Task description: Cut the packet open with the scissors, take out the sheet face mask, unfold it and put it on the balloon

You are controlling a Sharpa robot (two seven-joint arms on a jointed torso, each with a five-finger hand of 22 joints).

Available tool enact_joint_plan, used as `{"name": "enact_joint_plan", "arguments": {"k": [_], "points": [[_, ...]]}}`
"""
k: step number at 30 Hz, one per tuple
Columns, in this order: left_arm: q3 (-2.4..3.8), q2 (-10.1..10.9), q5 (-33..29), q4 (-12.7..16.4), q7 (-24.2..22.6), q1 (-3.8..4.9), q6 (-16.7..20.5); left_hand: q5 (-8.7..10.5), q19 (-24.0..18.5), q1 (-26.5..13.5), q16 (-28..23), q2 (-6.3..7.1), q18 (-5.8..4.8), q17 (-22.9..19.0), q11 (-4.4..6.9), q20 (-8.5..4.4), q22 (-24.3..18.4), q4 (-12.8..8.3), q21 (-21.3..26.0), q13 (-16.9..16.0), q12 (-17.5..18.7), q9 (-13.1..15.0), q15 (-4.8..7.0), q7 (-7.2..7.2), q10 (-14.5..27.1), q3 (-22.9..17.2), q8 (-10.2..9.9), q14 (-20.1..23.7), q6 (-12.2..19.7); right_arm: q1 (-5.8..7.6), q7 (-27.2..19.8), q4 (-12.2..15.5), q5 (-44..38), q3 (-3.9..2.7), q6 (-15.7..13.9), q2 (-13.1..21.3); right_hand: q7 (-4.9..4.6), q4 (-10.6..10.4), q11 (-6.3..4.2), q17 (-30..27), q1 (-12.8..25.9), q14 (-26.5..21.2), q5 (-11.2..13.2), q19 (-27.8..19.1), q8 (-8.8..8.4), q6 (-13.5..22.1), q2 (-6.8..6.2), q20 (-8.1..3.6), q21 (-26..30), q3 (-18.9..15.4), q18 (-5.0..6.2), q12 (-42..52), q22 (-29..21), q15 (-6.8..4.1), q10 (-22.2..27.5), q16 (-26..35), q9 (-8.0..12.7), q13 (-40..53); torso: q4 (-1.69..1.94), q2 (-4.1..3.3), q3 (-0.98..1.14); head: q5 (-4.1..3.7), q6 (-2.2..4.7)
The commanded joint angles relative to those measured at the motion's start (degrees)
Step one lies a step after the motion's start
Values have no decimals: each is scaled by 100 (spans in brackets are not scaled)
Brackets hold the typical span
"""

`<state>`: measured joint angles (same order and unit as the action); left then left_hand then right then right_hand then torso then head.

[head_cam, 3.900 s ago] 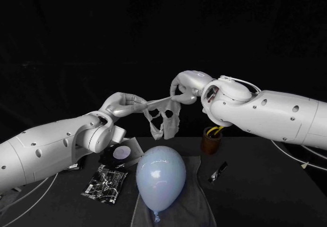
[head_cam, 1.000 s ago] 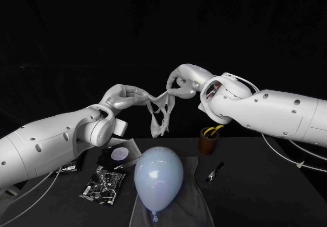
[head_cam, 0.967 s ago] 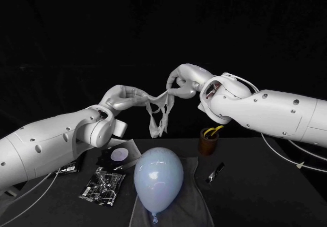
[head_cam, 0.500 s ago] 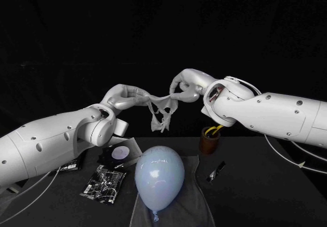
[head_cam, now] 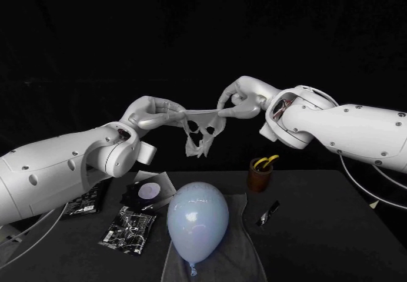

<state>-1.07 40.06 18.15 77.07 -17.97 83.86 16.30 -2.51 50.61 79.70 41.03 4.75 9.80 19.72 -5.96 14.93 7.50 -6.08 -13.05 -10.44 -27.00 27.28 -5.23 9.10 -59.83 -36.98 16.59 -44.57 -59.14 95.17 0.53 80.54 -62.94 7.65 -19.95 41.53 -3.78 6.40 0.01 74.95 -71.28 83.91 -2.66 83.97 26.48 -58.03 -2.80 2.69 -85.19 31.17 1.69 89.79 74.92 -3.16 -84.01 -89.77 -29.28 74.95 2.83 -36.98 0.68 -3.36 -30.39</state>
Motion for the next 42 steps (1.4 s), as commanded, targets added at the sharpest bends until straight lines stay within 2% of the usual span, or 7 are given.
{"name": "enact_joint_plan", "arguments": {"k": [1,11,21,26,32,37,42], "points": [[5,51,76,130,-25,19,-175,-26,25,-3,-40,-46,40,-18,-10,-8,17,-5,-27,10,26,391,-3,-10,-35,37,-29,-44,-43,101,-308,123,486,-24,289,95,-19,0,-25,1505,-72,609,-13,386,20,-20,-5,-17,21,19,-56,21,1357,-42,-599,-23,-20,1505,13,18,-4,3,8],[13,122,-23,280,-73,31,-200,-26,2,4,-81,-61,30,-65,-5,-22,53,-15,-78,27,55,386,5,-11,-70,77,-60,-97,-60,348,-336,251,876,-45,584,199,-21,-2,-24,1505,-72,609,-13,387,18,-12,-15,-16,20,23,-56,21,1357,-41,-599,-23,-18,1505,5,23,-12,-53,58],[35,148,-114,292,-83,231,-188,-27,-23,10,-111,-79,23,-102,-3,-31,85,-21,-122,43,79,380,12,-5,-107,103,-94,-147,-65,339,-176,38,789,2,599,60,-22,-3,-24,1505,-72,609,-13,379,18,-11,-16,-16,38,25,-52,21,1352,-41,-599,-23,-17,1505,8,7,0,-31,94],[37,190,-175,353,-42,279,-228,-26,-30,10,-123,-84,21,-118,-2,-35,100,-24,-144,50,91,377,15,-3,-124,114,-110,-169,-63,295,-186,43,797,20,569,67,-22,-6,-23,1505,-71,609,-13,378,18,-10,-16,-16,41,28,-52,21,1351,-41,-599,-23,-17,1505,11,4,2,-14,114],[37,319,-218,538,53,307,-282,-27,-43,7,-131,-80,17,-129,1,-35,109,-27,-156,54,97,376,18,-2,-141,125,-119,-186,-69,273,-267,178,867,27,405,169,-22,-7,-23,1505,-71,609,-13,376,18,-9,-17,-15,45,29,-51,19,1349,-41,-598,-23,-17,1504,14,21,9,-16,88],[30,511,-287,806,131,312,-294,-27,-61,5,-129,-71,16,-148,16,-38,138,-44,-198,53,91,375,35,-10,-200,148,-140,-250,-92,268,-367,389,1217,28,460,326,-23,-10,-22,1505,-69,609,-13,371,18,-5,-22,-15,56,31,-48,11,1346,-40,-594,-23,-16,1498,21,45,16,-11,89],[-33,729,-287,1144,222,309,-377,-28,-64,6,-128,-68,17,-155,24,-41,152,-52,-220,52,90,374,43,-17,-219,157,-148,-274,-105,265,-488,730,1743,40,549,559,-24,-11,-22,1505,-68,609,-13,373,17,-3,-24,-15,51,32,-49,6,1348,-40,-590,-23,-15,1493,34,121,23,-27,91]]}}
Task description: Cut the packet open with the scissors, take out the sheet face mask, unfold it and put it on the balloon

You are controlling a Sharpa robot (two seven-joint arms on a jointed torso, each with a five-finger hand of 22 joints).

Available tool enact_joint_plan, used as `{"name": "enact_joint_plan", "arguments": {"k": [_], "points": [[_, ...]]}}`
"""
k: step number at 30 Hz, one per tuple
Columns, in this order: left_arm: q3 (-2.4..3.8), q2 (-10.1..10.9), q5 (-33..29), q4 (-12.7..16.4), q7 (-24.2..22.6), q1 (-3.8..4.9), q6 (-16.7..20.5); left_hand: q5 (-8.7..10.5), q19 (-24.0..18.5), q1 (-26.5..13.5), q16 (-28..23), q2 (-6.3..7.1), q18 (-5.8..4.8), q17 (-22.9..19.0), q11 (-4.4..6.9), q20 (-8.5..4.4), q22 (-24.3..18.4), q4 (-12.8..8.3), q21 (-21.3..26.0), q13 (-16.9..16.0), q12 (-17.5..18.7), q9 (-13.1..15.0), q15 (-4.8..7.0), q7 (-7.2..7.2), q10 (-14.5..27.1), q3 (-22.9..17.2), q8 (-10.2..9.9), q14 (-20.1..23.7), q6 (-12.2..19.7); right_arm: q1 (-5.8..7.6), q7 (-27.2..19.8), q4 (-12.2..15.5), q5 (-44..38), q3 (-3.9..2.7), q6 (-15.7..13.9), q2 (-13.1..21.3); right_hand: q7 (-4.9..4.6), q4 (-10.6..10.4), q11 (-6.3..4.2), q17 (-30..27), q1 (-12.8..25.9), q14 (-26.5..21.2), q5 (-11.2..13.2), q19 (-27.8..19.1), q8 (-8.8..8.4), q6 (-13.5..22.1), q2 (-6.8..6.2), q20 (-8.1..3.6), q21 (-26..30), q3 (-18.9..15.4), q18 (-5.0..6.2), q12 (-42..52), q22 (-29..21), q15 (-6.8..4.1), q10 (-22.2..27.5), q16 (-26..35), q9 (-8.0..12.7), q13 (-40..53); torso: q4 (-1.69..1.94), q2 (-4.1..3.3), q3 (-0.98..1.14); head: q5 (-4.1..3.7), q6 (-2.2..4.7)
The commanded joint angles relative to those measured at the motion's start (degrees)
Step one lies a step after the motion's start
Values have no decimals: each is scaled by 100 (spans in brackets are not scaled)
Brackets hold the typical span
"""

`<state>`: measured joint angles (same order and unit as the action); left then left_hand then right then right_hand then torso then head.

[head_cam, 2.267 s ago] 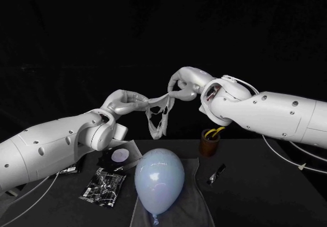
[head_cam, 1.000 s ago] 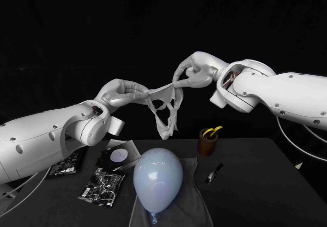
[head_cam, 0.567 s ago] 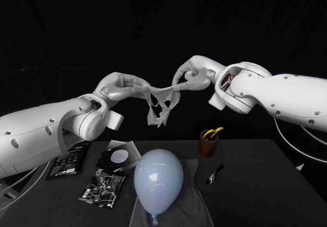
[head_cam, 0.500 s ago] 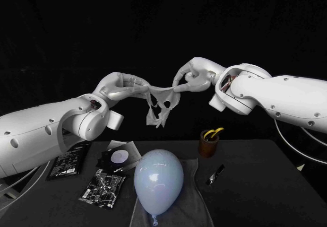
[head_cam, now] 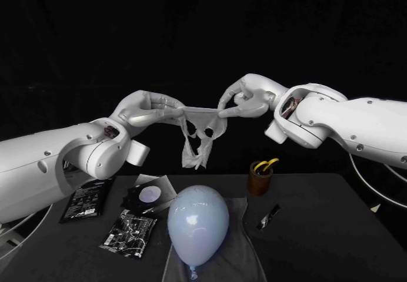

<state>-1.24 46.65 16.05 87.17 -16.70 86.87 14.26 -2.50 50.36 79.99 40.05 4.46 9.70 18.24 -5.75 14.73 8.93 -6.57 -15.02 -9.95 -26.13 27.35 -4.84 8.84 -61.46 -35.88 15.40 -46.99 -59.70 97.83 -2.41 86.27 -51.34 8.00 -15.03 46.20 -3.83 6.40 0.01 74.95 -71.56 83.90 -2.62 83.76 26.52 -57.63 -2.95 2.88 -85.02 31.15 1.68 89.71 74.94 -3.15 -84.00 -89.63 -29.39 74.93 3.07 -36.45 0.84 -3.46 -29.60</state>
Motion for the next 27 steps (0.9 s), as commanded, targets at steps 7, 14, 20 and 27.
{"name": "enact_joint_plan", "arguments": {"k": [7,14,20,27], "points": [[-140,385,-173,642,173,-61,-287,-28,-58,2,-38,-36,25,-23,12,-27,31,-42,-52,6,8,362,18,-6,-72,38,-47,-53,-69,-28,-455,733,1306,36,226,487,-20,-16,-21,1505,-38,610,-17,375,12,-38,-7,-33,77,38,-39,3,1332,-43,-584,-37,-3,1486,19,159,21,23,-40],[-257,523,-534,888,218,-140,-427,-27,-100,-53,-66,-37,11,-64,9,-37,97,-108,-142,16,31,337,15,-1,-103,-1,-100,-92,-116,-83,-617,1040,1599,64,446,653,-23,-27,-19,1505,-35,610,-17,364,9,-26,-3,-31,103,46,-34,-16,1325,-44,-572,-37,-1,1471,29,282,49,38,25],[-345,616,-623,1100,274,-211,-555,-27,-104,-66,-67,-44,10,-68,11,-37,106,-100,-155,17,33,336,16,-3,-109,7,-105,-100,-123,-130,-611,1250,1693,100,568,791,-23,-27,-19,1505,-35,610,-17,364,9,-26,-3,-31,103,46,-34,-16,1325,-44,-572,-37,-1,1471,36,369,45,56,209],[-446,708,-635,1406,386,-316,-860,-27,-101,-69,-67,-44,15,-73,17,-42,120,-105,-177,18,36,335,21,-9,-117,16,-111,-112,-133,-143,-496,1555,1821,132,977,1075,-24,-32,-18,1505,-35,610,-18,354,9,-21,0,-31,126,51,-28,-17,1318,-44,-571,-37,-1,1470,49,418,47,53,354]]}}
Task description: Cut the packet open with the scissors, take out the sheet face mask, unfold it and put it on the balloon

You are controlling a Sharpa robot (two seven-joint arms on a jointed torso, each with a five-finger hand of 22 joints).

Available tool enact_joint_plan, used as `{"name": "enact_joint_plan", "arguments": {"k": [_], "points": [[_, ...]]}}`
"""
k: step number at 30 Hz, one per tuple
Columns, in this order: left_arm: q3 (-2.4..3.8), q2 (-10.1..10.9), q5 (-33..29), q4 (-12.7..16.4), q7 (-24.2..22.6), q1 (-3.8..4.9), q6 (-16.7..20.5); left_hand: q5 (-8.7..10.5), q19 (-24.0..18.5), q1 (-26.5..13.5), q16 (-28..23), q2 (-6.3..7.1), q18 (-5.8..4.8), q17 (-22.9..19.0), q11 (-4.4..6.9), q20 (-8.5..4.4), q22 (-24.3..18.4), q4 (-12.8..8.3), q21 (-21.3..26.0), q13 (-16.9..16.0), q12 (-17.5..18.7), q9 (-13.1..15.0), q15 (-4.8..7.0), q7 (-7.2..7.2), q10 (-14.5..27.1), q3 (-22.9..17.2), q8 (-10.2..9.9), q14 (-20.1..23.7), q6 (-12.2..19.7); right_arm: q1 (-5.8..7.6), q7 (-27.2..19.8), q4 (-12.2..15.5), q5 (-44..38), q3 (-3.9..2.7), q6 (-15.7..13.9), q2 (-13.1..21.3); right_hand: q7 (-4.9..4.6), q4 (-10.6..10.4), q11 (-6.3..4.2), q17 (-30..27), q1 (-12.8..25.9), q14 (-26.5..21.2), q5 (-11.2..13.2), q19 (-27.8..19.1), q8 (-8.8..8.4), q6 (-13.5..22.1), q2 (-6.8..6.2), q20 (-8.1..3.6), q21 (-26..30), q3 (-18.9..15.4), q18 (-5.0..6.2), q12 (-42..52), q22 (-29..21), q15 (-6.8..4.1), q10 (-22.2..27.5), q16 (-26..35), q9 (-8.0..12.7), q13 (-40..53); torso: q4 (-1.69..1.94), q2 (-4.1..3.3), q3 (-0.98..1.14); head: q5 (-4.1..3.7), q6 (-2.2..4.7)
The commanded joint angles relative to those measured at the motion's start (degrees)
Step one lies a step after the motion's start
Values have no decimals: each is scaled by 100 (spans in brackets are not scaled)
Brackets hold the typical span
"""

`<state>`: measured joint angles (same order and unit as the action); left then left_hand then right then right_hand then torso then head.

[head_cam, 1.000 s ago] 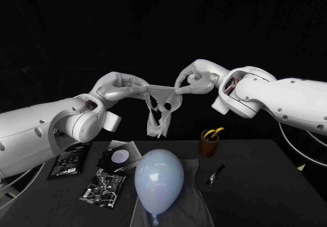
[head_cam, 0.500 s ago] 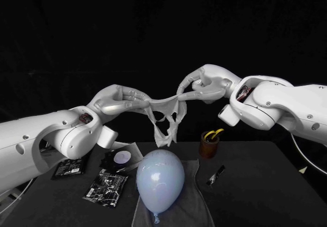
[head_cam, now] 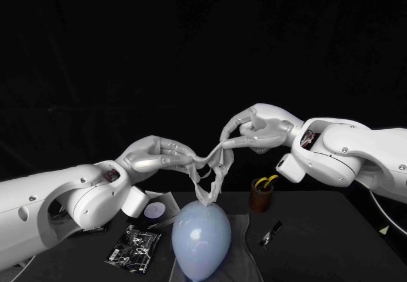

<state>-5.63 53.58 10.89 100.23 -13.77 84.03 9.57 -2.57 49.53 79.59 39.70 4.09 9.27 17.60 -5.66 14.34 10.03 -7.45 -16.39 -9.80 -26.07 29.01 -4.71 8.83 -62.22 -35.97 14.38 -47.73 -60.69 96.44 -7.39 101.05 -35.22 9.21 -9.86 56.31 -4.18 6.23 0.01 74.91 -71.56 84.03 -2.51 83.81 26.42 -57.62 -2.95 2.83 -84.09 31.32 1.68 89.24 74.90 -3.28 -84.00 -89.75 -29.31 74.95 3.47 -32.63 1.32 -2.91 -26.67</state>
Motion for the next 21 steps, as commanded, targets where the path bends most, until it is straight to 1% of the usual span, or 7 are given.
{"name": "enact_joint_plan", "arguments": {"k": [1,6,8,9,16,18,21], "points": [[-21,30,-110,154,121,-60,-462,-20,-15,-27,-32,-7,61,-11,11,-6,17,-20,-52,4,31,169,11,-10,-43,28,-11,-43,-38,-6,36,128,226,28,562,112,11,-15,-18,1509,-36,597,-29,349,20,-22,1,-25,34,34,-28,31,1321,-31,-571,-25,-9,1468,9,38,-1,0,90],[-113,103,-84,405,243,-199,-736,-20,-13,-27,-33,-7,62,-13,12,-8,24,-23,-63,4,33,169,13,-12,-46,32,-14,-47,-42,-87,143,479,259,84,980,377,10,-17,-18,1509,-36,597,-29,348,20,-21,3,-25,35,36,-28,27,1321,-30,-569,-25,-9,1465,21,29,2,15,220],[-138,147,-78,513,274,-240,-877,-20,-12,-28,-33,-6,62,-14,13,-8,26,-23,-66,4,33,169,14,-13,-47,33,-15,-48,-43,-114,170,655,269,94,1134,509,10,-19,-18,1509,-36,597,-29,349,20,-19,3,-25,32,38,-29,27,1321,-30,-569,-25,-9,1465,24,19,3,14,310],[-147,166,-75,559,284,-254,-961,-20,-12,-28,-33,-6,62,-14,13,-8,26,-23,-66,4,33,169,14,-13,-47,33,-15,-48,-43,-122,179,732,274,97,1202,566,10,-19,-18,1509,-36,597,-29,349,20,-19,3,-25,32,38,-29,27,1321,-30,-569,-25,-9,1465,21,14,3,15,351],[-176,313,52,865,350,-300,-1770,-20,-11,-27,-36,-7,62,-17,14,-8,32,-26,-75,6,37,168,14,-16,-46,36,-19,-48,-45,-147,211,1172,427,108,1596,877,10,-19,-17,1509,-37,597,-29,353,20,-18,4,-24,24,40,-31,30,1324,-30,-571,-25,-9,1467,20,1,2,8,514],[-179,339,77,903,383,-304,-1991,-19,-11,-26,-36,-8,62,-17,14,-8,32,-26,-76,6,37,168,14,-16,-45,36,-19,-48,-45,-148,238,1216,509,109,1693,914,10,-19,-17,1509,-37,597,-29,353,20,-18,4,-24,24,40,-31,30,1324,-30,-571,-25,-9,1467,22,2,0,17,503],[-182,366,110,934,490,-308,-2314,-19,-11,-27,-39,-9,62,-19,14,-8,36,-27,-81,7,40,167,14,-18,-44,39,-22,-48,-44,-150,308,1251,593,126,1855,948,9,-21,-17,1509,-38,597,-29,343,21,-16,5,-24,46,42,-26,23,1317,-30,-567,-25,-9,1462,33,-1,-2,27,400]]}}
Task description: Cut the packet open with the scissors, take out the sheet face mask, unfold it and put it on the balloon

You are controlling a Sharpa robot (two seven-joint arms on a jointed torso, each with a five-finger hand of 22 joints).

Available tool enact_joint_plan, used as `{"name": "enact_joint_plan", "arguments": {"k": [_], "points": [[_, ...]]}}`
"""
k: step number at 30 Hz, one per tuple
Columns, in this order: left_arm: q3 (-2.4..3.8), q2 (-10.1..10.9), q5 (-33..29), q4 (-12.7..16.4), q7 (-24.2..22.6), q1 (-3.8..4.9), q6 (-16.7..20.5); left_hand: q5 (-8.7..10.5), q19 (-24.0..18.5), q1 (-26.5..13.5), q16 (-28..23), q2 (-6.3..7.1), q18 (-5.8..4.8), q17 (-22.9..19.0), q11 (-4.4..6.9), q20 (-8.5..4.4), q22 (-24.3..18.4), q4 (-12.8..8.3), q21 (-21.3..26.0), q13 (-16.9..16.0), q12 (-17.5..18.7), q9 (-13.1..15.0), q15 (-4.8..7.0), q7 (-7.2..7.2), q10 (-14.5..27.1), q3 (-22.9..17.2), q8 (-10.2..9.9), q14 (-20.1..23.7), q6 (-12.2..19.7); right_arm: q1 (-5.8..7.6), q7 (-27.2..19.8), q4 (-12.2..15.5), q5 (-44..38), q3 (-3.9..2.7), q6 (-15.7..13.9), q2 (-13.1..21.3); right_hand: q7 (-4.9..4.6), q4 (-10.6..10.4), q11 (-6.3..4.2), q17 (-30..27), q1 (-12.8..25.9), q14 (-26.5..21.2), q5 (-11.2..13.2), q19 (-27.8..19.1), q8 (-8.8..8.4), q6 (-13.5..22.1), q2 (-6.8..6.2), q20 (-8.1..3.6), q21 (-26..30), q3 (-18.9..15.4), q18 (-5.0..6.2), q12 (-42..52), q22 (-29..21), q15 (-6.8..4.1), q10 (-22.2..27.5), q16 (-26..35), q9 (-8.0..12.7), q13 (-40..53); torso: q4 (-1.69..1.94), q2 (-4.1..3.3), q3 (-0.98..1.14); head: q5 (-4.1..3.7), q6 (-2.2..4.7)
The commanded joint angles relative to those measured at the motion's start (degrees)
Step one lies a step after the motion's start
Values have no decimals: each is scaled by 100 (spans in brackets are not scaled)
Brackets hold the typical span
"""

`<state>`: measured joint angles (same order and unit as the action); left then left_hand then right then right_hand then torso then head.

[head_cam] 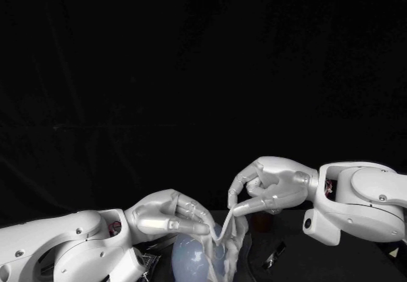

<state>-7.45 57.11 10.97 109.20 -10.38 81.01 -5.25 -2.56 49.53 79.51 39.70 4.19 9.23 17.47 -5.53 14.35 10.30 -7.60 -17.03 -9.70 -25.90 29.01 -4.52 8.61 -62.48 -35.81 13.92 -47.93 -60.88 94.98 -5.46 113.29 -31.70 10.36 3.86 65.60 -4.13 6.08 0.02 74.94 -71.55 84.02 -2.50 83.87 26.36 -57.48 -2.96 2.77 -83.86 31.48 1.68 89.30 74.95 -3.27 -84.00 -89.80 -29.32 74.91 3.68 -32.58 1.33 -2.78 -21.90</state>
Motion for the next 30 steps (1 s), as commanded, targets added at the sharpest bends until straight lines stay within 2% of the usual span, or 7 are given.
{"name": "enact_joint_plan", "arguments": {"k": [1,3,8,9,16,23,30], "points": [[-3,16,110,39,180,-7,-887,-20,-11,-18,-39,-19,66,-7,1,-8,8,-12,-17,-3,23,166,-5,4,-17,23,23,-27,-25,-6,129,32,252,26,509,23,4,-5,-17,1506,-38,598,-30,338,26,-30,5,-18,23,27,-25,17,1313,-31,-567,-20,-7,1466,13,-7,-3,13,-82],[-50,20,135,35,261,-8,-1000,-20,-11,-18,-40,-22,66,-8,0,-8,10,-11,-21,-2,24,166,-5,4,-17,24,21,-27,-25,-41,181,34,272,83,528,16,4,-5,-17,1506,-38,598,-30,338,26,-30,5,-18,23,27,-25,17,1313,-31,-567,-20,-7,1466,19,-20,0,6,-162],[-387,32,241,-58,370,-60,-833,-20,-10,-22,-43,-27,67,-11,2,-8,18,-6,-33,-1,28,165,-6,2,-18,33,16,-30,-27,-470,314,1,11,185,98,-66,3,-8,-16,1506,-38,598,-30,314,27,-28,6,-18,79,29,-13,14,1296,-31,-565,-20,-7,1464,15,-32,-2,31,-665],[-416,46,263,-71,369,-96,-744,-20,-10,-24,-43,-28,67,-12,2,-8,19,-5,-34,-1,29,165,-6,2,-18,35,15,-31,-27,-568,335,-13,-111,195,-68,-88,3,-9,-16,1506,-38,598,-30,314,27,-27,7,-18,79,30,-13,12,1296,-31,-564,-20,-7,1462,17,-36,-1,27,-799],[-517,120,366,-275,186,-352,246,-21,-12,-24,-45,-33,67,-14,3,-9,25,-2,-42,0,30,164,-5,3,-21,40,11,-33,-29,-966,456,-368,-792,221,-1083,-342,3,-10,-16,1506,-40,598,-30,315,28,-26,9,-18,76,34,-14,18,1297,-31,-567,-20,-7,1467,25,-41,13,25,-1265],[-549,58,398,-642,30,-550,1050,-21,-15,-21,-45,-40,67,-16,3,-10,29,-1,-48,0,31,164,-4,3,-24,41,9,-36,-31,-1124,535,-819,-1312,227,-1634,-618,3,-10,-16,1506,-44,598,-30,319,31,-27,10,-18,67,39,-16,32,1299,-31,-576,-20,-8,1478,23,-89,0,18,-1508],[-556,12,389,-842,-37,-610,1351,-21,-18,-19,-46,-45,67,-18,4,-12,34,-1,-55,0,31,163,-3,2,-27,43,6,-37,-34,-1200,617,-1098,-1592,227,-1946,-885,3,-10,-17,1506,-47,598,-30,320,33,-28,11,-17,66,43,-16,29,1300,-31,-574,-20,-9,1476,31,-114,-2,118,-1753]]}}
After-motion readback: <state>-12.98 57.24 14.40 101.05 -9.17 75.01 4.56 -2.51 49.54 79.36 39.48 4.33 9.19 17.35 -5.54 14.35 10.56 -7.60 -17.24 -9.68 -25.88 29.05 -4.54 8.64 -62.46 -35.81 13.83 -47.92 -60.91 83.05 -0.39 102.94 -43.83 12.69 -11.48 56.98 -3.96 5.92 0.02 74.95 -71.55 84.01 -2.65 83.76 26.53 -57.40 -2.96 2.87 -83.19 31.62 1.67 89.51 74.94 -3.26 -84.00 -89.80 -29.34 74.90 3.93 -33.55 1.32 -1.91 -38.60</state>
